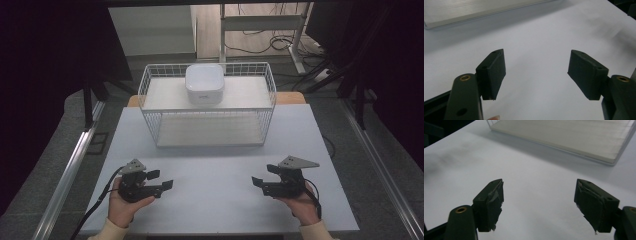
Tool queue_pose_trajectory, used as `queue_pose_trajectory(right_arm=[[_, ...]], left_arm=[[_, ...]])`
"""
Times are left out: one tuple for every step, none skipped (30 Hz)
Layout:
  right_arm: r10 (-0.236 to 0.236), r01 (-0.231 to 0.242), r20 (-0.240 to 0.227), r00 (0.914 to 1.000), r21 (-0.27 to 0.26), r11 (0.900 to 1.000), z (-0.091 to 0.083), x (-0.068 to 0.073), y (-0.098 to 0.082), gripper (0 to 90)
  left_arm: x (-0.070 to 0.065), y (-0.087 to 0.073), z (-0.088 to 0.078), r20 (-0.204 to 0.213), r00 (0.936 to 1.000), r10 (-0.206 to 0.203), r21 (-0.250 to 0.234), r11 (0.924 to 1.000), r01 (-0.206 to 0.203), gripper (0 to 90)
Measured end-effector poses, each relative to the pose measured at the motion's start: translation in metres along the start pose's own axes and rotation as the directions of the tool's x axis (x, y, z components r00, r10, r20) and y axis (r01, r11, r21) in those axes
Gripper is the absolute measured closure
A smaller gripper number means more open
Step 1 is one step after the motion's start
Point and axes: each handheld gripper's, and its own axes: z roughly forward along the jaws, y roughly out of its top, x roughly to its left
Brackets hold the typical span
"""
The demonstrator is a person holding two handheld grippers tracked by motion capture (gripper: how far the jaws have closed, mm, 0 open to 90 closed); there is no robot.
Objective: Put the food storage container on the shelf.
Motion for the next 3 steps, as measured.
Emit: queue_pose_trajectory(right_arm=[[0.001,-0.001,0.002,1.0000,-0.005,1.000,-0.0004,-0.0004,0.0001,22.7],[0.003,-0.003,0.005,1.0000,-0.009,1.000,-0.0006,-0.0008,0.0000,22.2],[-0.001,0.001,0.011,0.9999,-0.014,1.000,-0.0007,-0.0013,-0.0001,21.9]], left_arm=[[0.0000,-0.0001,0.0000,-0.004,1.0000,0.000,-0.001,1.0000,0.000,29.5],[0.0001,-0.0002,0.0002,-0.006,1.0000,0.000,-0.001,1.0000,0.000,29.4],[0.0002,-0.0002,0.0004,-0.007,1.0000,0.001,0.000,1.0000,-0.001,29.2]])
